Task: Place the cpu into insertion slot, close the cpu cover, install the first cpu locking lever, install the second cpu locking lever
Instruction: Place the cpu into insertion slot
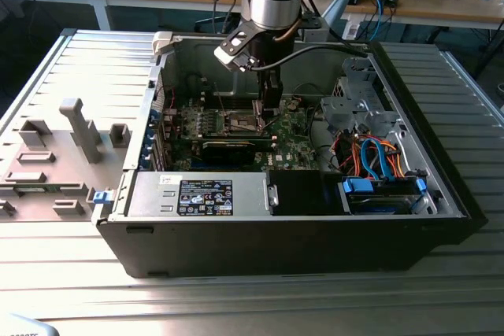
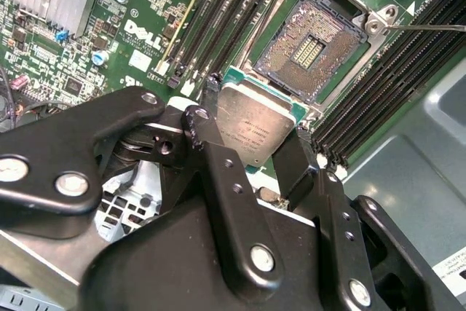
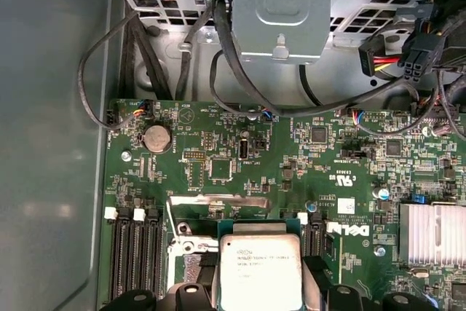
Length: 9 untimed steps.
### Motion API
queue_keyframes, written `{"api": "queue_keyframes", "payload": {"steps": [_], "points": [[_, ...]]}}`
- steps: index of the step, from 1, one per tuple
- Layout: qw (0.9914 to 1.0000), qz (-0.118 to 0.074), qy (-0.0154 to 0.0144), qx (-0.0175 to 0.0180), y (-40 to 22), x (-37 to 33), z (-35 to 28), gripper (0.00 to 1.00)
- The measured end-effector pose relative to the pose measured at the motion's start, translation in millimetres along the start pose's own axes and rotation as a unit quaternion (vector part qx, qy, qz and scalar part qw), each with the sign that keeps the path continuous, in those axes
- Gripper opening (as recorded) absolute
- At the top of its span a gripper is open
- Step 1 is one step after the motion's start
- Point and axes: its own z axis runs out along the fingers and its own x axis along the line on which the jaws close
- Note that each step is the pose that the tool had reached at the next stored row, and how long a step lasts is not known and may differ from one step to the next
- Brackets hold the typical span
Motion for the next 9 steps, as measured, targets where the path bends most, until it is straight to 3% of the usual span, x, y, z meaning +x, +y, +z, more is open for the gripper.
{"api": "queue_keyframes", "payload": {"steps": [9], "points": [[1.00000, 0.000, 0.0000, 0.0000, -2.0, 0.1, 0.9, 0.54]]}}
